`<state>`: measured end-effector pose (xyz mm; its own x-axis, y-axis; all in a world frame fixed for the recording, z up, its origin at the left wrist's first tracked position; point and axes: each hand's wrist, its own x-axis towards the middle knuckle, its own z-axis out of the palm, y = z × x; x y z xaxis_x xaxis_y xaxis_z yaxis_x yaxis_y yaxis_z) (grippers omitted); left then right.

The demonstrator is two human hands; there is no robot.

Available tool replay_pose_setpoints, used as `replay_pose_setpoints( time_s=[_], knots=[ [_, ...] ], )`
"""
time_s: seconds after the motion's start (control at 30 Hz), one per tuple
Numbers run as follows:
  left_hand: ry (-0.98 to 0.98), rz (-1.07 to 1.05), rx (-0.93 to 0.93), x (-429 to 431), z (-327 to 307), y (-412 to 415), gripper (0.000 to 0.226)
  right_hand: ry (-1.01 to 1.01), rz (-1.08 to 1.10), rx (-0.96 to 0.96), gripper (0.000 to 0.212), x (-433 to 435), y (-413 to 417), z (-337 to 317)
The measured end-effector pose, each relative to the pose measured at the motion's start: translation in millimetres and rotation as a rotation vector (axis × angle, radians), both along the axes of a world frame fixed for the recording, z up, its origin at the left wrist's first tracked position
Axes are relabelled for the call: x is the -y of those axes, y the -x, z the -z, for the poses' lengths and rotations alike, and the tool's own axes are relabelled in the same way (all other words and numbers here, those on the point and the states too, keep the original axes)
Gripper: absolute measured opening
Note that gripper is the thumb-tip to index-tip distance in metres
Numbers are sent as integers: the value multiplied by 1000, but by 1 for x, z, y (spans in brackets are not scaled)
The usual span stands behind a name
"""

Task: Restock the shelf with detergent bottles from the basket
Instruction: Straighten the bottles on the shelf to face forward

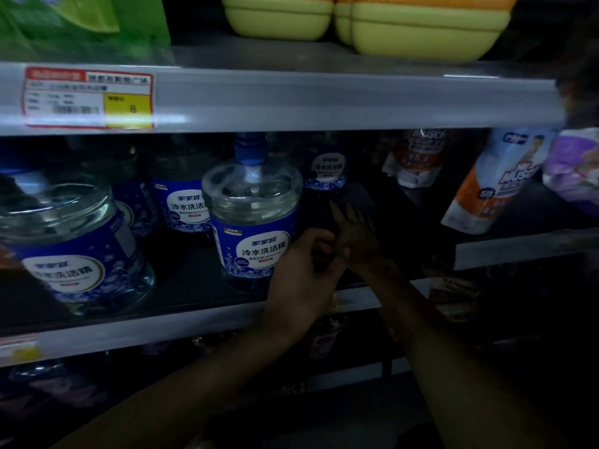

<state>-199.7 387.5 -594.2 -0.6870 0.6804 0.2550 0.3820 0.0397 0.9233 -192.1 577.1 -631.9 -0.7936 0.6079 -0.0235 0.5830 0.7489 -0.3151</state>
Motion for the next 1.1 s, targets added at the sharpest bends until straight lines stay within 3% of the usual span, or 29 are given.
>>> replay_pose_setpoints(
  time_s=[0.17,0.4,0.63,0.8,0.9,1.1],
  knots=[
    [15,-11,-54,18,-1,-4,20,24,-2,-140,86,13,-22,-9],
    [55,-32,-136,44,-9,2,37,51,1,-139,85,46,-56,-27],
    [23,-92,-106,71,-15,2,33,-51,-69,-168,82,70,-73,-51],
    [10,-162,-123,91,-14,13,27,-6,-146,-197,85,94,-81,-62],
    [-17,-226,-108,99,-16,22,25,55,-170,-213,90,113,-83,-69],
    [-26,-286,-75,110,-11,43,50,351,-123,-317,94,143,-74,-78]
  ],
)
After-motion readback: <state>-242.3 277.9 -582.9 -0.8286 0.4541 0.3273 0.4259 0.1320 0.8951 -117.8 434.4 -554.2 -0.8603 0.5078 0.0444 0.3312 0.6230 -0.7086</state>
